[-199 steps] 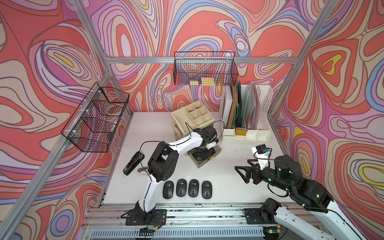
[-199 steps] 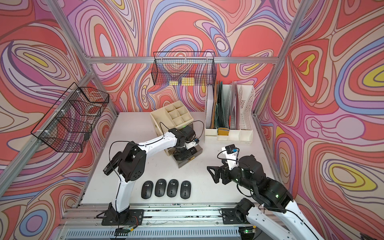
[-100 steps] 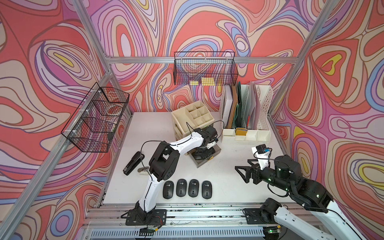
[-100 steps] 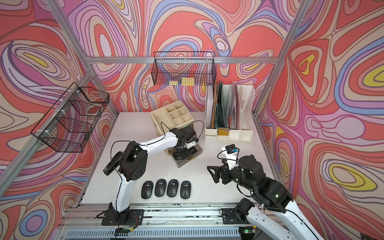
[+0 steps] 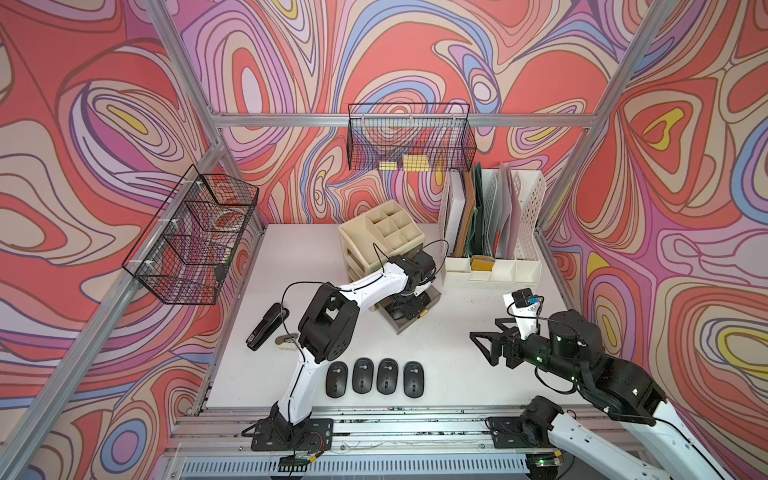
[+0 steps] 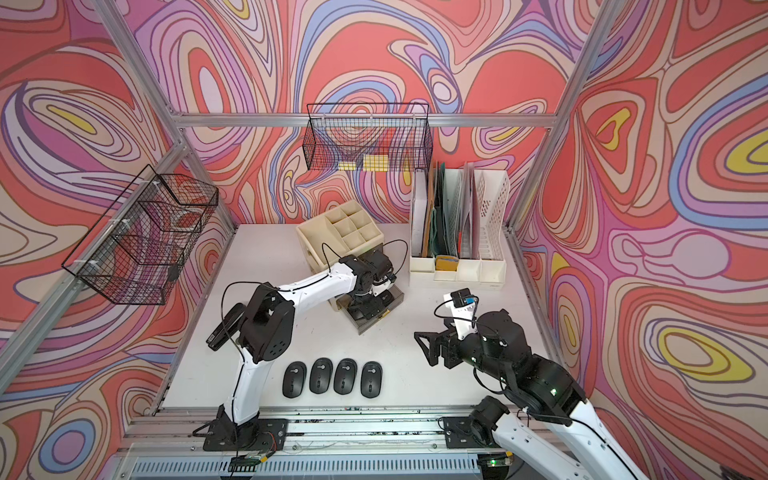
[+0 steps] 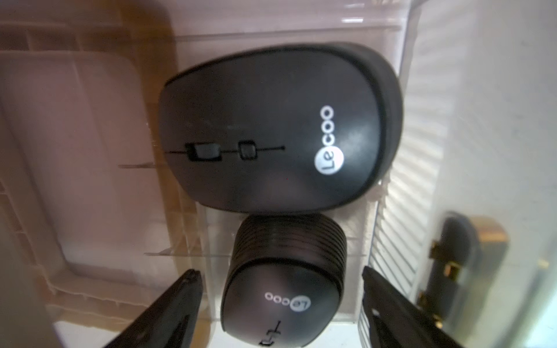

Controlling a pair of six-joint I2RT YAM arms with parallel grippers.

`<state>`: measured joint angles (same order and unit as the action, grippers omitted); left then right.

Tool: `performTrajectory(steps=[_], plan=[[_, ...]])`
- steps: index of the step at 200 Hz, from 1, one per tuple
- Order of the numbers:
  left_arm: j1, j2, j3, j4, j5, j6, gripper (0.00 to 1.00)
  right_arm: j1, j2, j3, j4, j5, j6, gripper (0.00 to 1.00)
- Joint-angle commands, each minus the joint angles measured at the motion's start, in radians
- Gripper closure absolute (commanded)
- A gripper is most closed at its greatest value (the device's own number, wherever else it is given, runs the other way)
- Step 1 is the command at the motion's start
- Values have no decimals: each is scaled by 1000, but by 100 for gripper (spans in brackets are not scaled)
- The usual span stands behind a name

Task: Take the mice out of the drawer
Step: Pick up the mouse from the drawer.

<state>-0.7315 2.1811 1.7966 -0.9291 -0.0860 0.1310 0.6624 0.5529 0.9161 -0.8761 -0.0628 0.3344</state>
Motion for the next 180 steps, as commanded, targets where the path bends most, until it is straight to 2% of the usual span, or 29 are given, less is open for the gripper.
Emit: performTrajectory(steps=[1, 60, 79, 154, 180], plan=[[7, 34, -1, -71, -22, 17, 9, 0, 0, -11, 2, 15, 7, 2], [7, 83, 10, -76, -31, 23, 17, 0, -6, -11, 2, 24, 10, 2], [6, 95, 14, -75, -25, 23, 23, 0, -8, -11, 1, 28, 11, 2], [7, 120, 4, -56, -17, 16, 23, 0, -15, -11, -1, 32, 12, 3], [7, 109, 10, -52, 18, 9, 29, 0, -17, -11, -1, 35, 13, 3]])
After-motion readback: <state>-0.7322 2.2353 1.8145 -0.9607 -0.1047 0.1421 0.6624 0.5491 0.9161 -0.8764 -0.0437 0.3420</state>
